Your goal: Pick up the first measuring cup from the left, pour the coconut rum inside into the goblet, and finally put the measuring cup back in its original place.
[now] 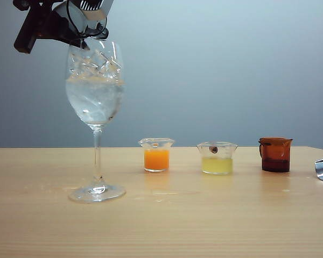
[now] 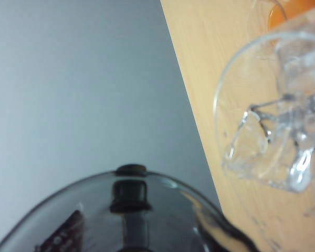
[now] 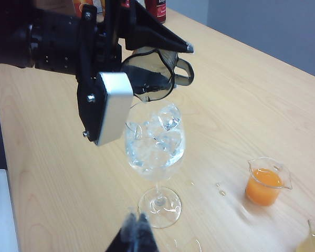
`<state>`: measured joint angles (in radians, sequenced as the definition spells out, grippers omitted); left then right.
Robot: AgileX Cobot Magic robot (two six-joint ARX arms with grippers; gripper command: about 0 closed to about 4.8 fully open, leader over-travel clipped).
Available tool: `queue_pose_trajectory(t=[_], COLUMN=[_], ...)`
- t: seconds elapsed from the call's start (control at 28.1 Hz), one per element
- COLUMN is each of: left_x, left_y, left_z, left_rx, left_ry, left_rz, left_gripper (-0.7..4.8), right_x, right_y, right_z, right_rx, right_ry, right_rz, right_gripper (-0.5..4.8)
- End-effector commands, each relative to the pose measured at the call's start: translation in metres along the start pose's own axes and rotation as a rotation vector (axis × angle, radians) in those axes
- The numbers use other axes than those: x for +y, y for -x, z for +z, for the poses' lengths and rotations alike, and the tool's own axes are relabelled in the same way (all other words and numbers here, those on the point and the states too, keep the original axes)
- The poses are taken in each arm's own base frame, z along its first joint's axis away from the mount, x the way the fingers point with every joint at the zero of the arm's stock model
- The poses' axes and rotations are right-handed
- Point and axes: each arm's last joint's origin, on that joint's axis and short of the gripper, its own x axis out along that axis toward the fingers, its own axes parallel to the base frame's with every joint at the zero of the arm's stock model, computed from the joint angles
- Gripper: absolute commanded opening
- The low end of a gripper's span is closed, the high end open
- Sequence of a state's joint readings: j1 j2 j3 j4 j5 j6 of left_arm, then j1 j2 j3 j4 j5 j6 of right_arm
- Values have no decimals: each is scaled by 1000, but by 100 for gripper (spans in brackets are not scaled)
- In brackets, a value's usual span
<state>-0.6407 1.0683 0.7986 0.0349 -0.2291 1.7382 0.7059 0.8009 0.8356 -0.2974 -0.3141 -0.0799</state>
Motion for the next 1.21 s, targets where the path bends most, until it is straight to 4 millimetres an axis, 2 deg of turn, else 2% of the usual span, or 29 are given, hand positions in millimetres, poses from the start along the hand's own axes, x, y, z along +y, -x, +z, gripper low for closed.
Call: queue_pose_trajectory(t=[0.04, 0.32, 0.5, 0.71, 0.78, 1.21], left_x=[4, 5, 5, 7, 8, 19], left_y=[1, 2, 2, 3, 5, 16], left_z=[-1, 0, 0, 0, -1, -7], left_rx=[9, 5, 4, -3, -12, -81], left_ry=[-18, -32, 36, 222, 301, 781], left_rz=[34, 35, 38, 47, 55, 138], left_gripper=[16, 16, 15, 14, -6, -6], right_x=[0, 0, 0, 0, 0, 0], right_y=[1, 1, 1, 1, 1, 1], right_z=[2, 2, 2, 2, 2, 2], right_rx=[-15, -15, -15, -16, -16, -16], right_ry=[8, 8, 8, 9, 9, 8], right_rz=[1, 1, 1, 1, 1, 2], right_gripper=[-4, -4, -4, -4, -4, -4])
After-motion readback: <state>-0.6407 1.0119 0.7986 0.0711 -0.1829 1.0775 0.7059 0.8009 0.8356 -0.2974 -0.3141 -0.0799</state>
